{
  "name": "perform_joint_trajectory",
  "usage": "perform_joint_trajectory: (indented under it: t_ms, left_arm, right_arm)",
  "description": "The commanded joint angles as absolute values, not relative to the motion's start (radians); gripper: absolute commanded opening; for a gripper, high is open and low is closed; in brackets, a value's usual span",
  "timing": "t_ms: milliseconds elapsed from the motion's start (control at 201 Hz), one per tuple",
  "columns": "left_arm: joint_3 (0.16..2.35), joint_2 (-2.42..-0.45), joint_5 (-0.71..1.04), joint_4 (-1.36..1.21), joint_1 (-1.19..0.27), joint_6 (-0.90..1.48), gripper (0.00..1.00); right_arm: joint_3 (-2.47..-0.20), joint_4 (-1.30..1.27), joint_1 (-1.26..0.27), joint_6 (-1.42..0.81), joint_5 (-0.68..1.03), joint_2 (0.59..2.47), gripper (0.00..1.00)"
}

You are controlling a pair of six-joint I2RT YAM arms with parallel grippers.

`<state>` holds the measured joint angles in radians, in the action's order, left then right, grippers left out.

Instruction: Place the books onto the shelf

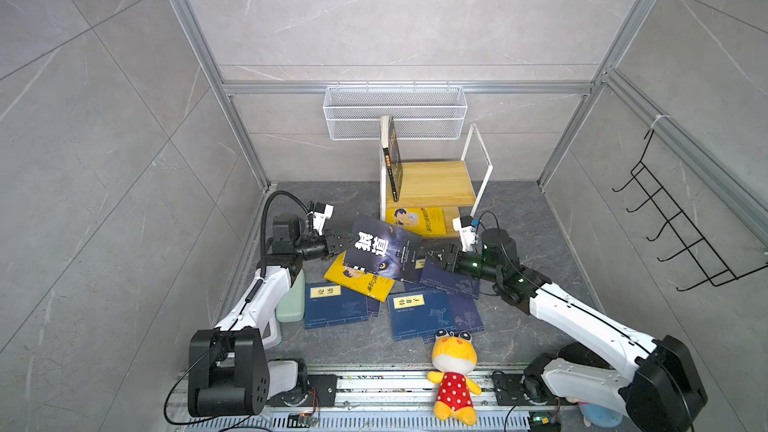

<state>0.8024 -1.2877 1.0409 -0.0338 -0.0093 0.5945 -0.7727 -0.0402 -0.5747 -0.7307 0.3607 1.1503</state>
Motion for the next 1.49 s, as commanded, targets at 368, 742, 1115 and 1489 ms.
perform_joint_trajectory:
  t_ms: [368,742,1115,1489]
  left_arm:
    - [0.818,-1.24,1.025,-0.069,0.029,0.719,0.0]
    - [0.812,-1.23,1.0,-0.051,0.04,0.734,0.0]
    - [0.819,-1.225,0.974,-0.04,0.046,0.717,0.0]
    - [0.807,-1.217,0.968,-0.044,0.052,0.741,0.0]
  right_arm:
    - [-0.945,0.251,-0.973,-0.188,-0.253,1.153,0.66]
    - [-1.06,0.126,-1.195,0.12,-0.482,1.399,0.71]
    - [-1.165,-0.047,-1.202,0.339,-0.609,1.654,0.75]
    - [-1.241,-0.16,-1.138,0.369,-0.654,1.803,0.61]
